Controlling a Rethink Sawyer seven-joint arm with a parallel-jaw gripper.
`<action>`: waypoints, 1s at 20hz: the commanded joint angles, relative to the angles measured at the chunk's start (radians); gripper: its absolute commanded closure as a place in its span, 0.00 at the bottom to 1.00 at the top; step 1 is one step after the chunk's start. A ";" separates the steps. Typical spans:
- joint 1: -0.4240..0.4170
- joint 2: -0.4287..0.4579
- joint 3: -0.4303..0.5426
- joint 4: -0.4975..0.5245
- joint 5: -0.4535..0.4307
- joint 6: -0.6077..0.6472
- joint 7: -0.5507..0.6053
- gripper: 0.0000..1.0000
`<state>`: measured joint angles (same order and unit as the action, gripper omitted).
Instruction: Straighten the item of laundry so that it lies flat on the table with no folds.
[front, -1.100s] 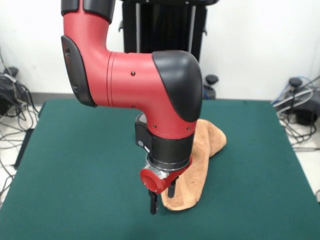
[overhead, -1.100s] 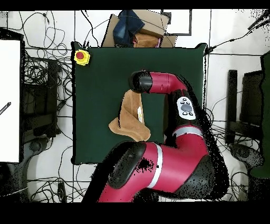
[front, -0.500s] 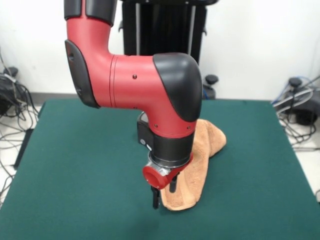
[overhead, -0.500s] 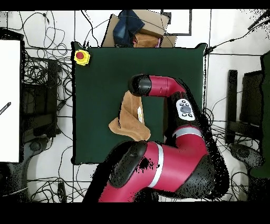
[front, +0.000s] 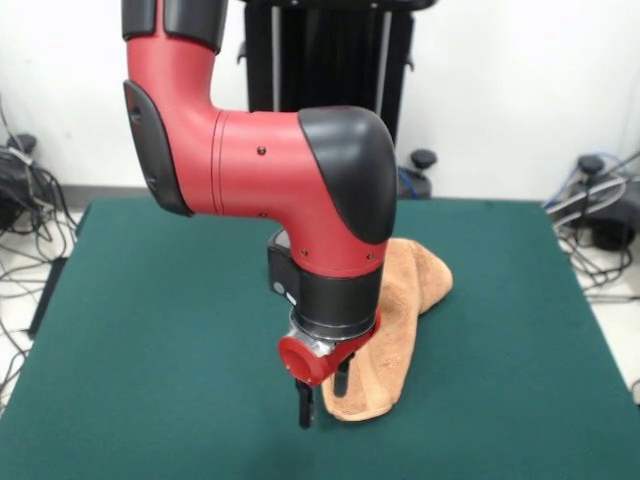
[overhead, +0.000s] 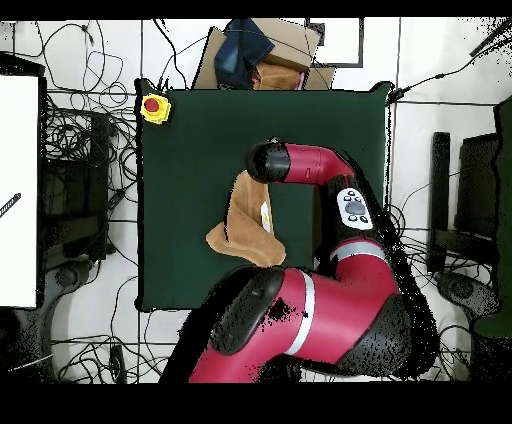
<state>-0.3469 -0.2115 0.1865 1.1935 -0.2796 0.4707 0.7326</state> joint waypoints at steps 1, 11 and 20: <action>-0.006 0.041 0.086 0.065 -0.012 -0.075 0.150 0.00; 0.050 0.110 0.029 -0.017 0.015 -0.079 0.208 0.00; 0.068 0.130 -0.004 -0.052 0.025 -0.033 0.217 0.00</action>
<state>-0.3038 -0.1112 0.1859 1.1604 -0.2783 0.4058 0.7326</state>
